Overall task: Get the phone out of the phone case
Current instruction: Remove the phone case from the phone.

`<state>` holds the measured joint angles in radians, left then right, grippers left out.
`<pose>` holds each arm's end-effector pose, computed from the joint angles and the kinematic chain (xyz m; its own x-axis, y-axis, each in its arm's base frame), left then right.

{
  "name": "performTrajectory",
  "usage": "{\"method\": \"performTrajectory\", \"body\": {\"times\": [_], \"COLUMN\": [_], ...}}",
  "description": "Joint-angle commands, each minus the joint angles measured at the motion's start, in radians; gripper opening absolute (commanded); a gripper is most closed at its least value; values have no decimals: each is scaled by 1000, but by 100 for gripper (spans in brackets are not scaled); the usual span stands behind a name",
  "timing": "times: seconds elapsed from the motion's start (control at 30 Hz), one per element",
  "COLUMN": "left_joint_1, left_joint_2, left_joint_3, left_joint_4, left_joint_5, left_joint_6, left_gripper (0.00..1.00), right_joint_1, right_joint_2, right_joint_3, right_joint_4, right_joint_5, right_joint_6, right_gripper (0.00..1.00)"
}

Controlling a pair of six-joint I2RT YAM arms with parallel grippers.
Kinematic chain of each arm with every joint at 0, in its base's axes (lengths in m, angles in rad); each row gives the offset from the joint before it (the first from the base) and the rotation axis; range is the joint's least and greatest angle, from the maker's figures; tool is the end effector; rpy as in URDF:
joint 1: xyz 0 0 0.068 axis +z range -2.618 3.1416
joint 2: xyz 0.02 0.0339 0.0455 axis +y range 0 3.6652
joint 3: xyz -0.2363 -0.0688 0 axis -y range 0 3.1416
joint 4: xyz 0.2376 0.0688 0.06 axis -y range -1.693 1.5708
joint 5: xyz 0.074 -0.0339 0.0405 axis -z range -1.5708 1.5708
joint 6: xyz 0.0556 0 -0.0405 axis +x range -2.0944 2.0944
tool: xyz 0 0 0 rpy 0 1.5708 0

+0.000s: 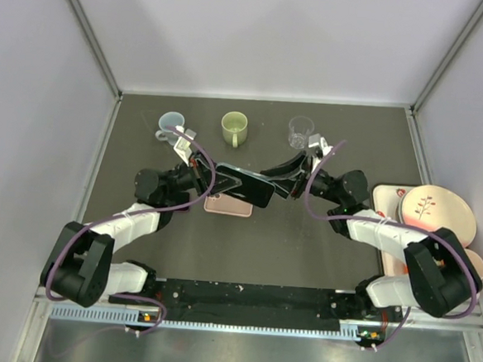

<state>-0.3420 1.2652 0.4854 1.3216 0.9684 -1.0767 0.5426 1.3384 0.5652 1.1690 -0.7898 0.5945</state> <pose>0.2206 -0.1271 0.2689 -0.5224 -0.3435 -0.7804 0.8332 -0.0114 -0.5528 0.2210 0.1794 0.2641 -0.2444 0.3131 -0.9177 -0.9510 0.1076 0.2900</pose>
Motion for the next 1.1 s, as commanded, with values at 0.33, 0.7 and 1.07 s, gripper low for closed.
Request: {"method": "performTrajectory", "body": {"times": [0.33, 0.7, 1.07], "left_joint_1": [26, 49, 49], "left_joint_2": [-24, -30, -10], "left_joint_3": [12, 7, -1], "left_joint_4": [317, 303, 258], "left_joint_5": [-102, -109, -119], "left_joint_6": [6, 3, 37], "left_gripper": [0, 0, 0], "right_joint_1": [103, 181, 188], "right_joint_2": [73, 117, 113], "right_joint_3": [108, 134, 127], "right_joint_4": [-25, 12, 90], "right_joint_5": [-308, -427, -393], "right_joint_6": [3, 39, 96], "right_gripper": [37, 24, 0]}}
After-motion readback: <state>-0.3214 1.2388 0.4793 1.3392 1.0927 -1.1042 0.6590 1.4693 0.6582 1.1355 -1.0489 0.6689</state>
